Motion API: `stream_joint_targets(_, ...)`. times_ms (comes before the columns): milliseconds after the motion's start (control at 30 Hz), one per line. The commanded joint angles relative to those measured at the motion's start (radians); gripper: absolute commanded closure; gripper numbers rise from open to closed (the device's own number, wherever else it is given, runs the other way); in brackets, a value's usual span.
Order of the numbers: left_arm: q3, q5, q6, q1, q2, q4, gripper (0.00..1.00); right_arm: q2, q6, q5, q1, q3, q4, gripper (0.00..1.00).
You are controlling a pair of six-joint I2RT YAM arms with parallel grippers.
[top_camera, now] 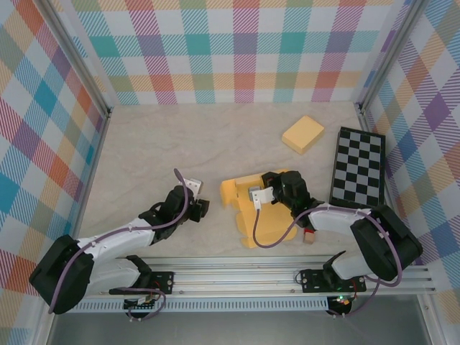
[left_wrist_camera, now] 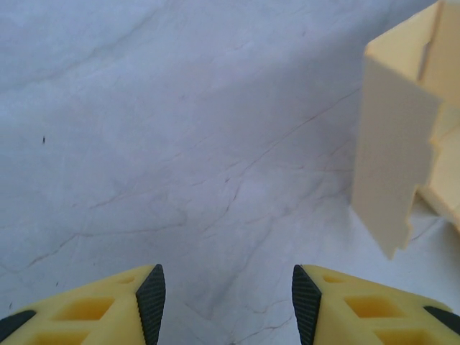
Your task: Fold the paper box
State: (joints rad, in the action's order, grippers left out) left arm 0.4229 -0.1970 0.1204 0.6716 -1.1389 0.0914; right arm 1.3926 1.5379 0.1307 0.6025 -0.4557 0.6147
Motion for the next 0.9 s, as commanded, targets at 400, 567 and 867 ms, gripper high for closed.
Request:
stream_joint_targets(400, 0.166, 0.150, -0.130, -0.014, -0.233, 0.174, 0.46, -0.116, -0.038, -0.045, 0.009, 0.029, 0.045, 1.00)
stream_joint_targets(567, 0.223, 0.193, -0.175, -0.013, -0.295, 0.143, 0.46, -0.062, -0.061, -0.012, 0.016, 0.034, 0.125, 1.00)
stream_joint_targets(867, 0.234, 0.164, -0.268, -0.012, -0.291, 0.098, 0.47, 0.021, -0.067, 0.004, 0.016, 0.034, 0.171, 1.00)
